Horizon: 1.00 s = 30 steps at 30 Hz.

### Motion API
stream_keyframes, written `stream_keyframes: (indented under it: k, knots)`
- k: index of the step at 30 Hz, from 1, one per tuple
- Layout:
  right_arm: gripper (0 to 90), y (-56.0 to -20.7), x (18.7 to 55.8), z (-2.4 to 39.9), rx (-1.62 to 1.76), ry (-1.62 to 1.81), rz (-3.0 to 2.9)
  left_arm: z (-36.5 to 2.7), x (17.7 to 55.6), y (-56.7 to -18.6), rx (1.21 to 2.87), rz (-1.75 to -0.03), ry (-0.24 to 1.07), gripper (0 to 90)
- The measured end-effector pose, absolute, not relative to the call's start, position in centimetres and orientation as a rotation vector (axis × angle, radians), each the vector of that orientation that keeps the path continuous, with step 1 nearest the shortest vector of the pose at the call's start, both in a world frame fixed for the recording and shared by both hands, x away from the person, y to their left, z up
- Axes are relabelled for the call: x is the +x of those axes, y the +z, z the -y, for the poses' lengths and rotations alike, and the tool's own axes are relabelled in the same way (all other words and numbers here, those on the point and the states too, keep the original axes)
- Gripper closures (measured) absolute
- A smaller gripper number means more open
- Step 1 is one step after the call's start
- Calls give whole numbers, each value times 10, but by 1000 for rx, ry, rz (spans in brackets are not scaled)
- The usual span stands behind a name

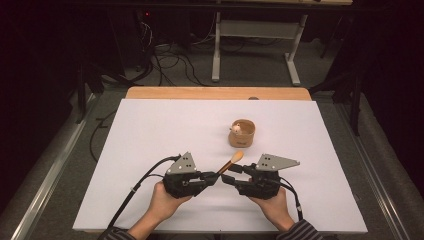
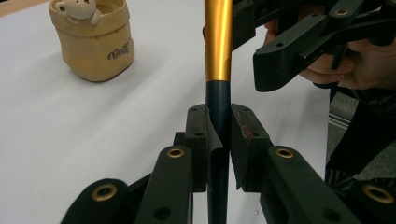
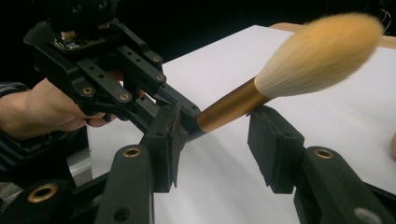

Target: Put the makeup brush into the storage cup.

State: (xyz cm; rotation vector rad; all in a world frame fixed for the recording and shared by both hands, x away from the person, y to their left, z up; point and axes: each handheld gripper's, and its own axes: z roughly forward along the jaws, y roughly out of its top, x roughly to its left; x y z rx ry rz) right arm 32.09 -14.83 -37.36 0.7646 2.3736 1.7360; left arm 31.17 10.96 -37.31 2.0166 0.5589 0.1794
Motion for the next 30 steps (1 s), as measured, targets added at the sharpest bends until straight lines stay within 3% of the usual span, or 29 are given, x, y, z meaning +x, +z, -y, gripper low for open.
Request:
stream_keyframes:
  k: [30]
  knots:
    - [779,-370,324,139,750,1826,-2367,-105,311,-374,2029,-535,177,782]
